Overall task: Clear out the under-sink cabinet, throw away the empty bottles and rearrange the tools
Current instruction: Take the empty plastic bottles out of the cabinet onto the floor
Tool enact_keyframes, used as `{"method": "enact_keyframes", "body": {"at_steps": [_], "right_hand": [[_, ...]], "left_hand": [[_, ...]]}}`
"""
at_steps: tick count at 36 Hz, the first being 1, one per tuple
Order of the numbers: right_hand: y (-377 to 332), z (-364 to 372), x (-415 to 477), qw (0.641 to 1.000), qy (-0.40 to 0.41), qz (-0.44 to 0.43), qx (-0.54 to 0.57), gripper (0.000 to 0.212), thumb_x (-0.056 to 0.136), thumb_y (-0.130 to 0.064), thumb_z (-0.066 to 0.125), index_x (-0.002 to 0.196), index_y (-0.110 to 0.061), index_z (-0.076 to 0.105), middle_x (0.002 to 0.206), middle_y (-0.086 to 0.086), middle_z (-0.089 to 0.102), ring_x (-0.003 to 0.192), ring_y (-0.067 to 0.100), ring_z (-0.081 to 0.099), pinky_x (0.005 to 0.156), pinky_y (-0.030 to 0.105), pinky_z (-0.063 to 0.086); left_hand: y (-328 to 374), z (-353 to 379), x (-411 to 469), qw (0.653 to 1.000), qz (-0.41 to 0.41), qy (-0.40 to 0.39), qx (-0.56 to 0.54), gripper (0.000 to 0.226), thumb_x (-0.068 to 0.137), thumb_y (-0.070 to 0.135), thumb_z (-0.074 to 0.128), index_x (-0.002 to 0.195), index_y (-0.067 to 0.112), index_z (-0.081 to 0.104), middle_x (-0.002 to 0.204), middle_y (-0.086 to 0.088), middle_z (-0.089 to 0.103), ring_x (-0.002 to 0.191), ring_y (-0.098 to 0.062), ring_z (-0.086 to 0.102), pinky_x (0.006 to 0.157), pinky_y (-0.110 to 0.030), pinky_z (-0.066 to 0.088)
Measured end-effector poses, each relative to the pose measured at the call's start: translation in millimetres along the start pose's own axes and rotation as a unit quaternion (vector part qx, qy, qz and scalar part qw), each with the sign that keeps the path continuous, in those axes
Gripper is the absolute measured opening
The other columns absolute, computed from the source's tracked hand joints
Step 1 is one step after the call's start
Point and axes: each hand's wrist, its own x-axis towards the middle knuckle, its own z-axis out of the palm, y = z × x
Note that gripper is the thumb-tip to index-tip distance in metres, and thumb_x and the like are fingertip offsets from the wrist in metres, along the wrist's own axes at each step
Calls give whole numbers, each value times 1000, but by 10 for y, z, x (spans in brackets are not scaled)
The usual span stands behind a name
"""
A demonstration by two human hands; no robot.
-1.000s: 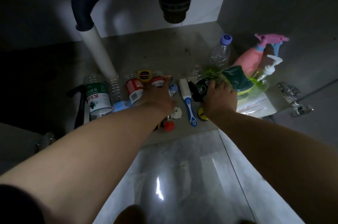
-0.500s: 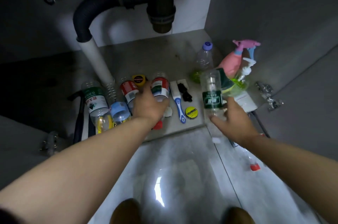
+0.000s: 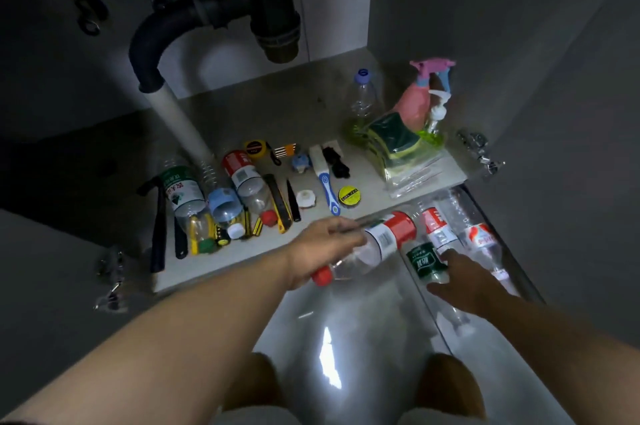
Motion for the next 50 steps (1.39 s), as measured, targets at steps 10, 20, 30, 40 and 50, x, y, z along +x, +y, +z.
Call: {"method": "enact_keyframes", "body": {"at_steps": [10,20,30,40,50], "right_hand": [[-184,299,193,996,71,47,-14,65,80,-45,77,129,-17,44,119,7,61,107,26,64,92,45,55],[-135,299,411,985,155,29,-71,67,87,-33,73,139,-14,37,134,16,51,119,32,55,91,46,56],[142,397,424,970,106,-105,-193,74,88,-24,67,152,-32,31,158,9,34,142,33,36,110,52,42],[146,321,411,979,84,-31,-181,85,87,-22,64,158,-26,17,164,8,22,150,32,22,118,52,27],[-306,-127,266,987,-5,-120,-106,35,95,-16,57,130,-21,60,130,7,63,115,23,61,101,40,52]], "left_hand": [[-794,504,239,968,-130,-24,-214,46,87,18,75,130,20,60,121,-15,72,110,-34,71,102,-49,54],[-873,859,649,971,-110,18,-209,77,88,9,76,150,30,35,134,-10,63,111,-29,69,101,-48,54],[-796,1221,1163,989,-36,82,-118,86,85,10,80,154,30,31,143,-4,55,128,-27,57,107,-49,50],[-667,1270,1240,998,-51,-10,-32,79,91,2,68,157,27,32,146,-1,54,127,-22,56,107,-41,50],[-142,368,718,954,-13,-103,280,47,97,21,64,143,20,55,137,-6,59,123,-23,58,99,-27,48]]}}
